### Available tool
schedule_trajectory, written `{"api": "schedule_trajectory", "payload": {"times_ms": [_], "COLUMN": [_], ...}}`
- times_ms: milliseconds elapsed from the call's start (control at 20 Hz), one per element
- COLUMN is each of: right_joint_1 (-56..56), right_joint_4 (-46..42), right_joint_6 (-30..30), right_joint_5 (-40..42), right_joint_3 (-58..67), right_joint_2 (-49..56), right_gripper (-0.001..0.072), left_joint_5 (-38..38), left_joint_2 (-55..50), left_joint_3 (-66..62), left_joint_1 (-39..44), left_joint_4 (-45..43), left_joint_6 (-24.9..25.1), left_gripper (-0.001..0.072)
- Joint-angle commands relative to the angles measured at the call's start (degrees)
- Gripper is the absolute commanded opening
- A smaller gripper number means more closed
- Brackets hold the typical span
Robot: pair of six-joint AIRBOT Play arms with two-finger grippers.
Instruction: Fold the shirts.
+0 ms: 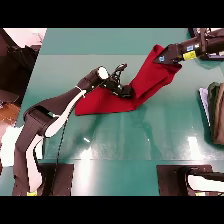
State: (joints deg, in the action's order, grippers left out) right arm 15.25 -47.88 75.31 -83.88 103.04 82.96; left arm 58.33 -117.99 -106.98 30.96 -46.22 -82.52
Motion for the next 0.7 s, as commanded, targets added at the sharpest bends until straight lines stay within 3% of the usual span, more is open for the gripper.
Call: {"api": "schedule_trajectory", "payload": {"times_ms": [0, 350, 650], "right_joint_1": [2.9, 8.7, 21.8], "right_joint_4": [-2.2, -1.8, -0.7], "right_joint_6": [1.2, 1.1, -2.8], "right_joint_5": [-1.4, -0.9, 14.2], "right_joint_3": [3.0, 4.4, 4.4], "right_joint_2": [1.9, 6.8, 14.4], "right_gripper": [0.0016, 0.0016, 0.0019], "left_joint_5": [3.3, 18.4, 20.9], "left_joint_2": [1.9, 16.5, 29.7], "left_joint_3": [-0.7, -0.9, -0.9], "left_joint_1": [-2.6, -15.4, -27.6], "left_joint_4": [-1.1, -18.7, -19.4], "left_joint_6": [0.5, 2.0, 3.1], "left_gripper": [0.0027, 0.0027, 0.0028]}}
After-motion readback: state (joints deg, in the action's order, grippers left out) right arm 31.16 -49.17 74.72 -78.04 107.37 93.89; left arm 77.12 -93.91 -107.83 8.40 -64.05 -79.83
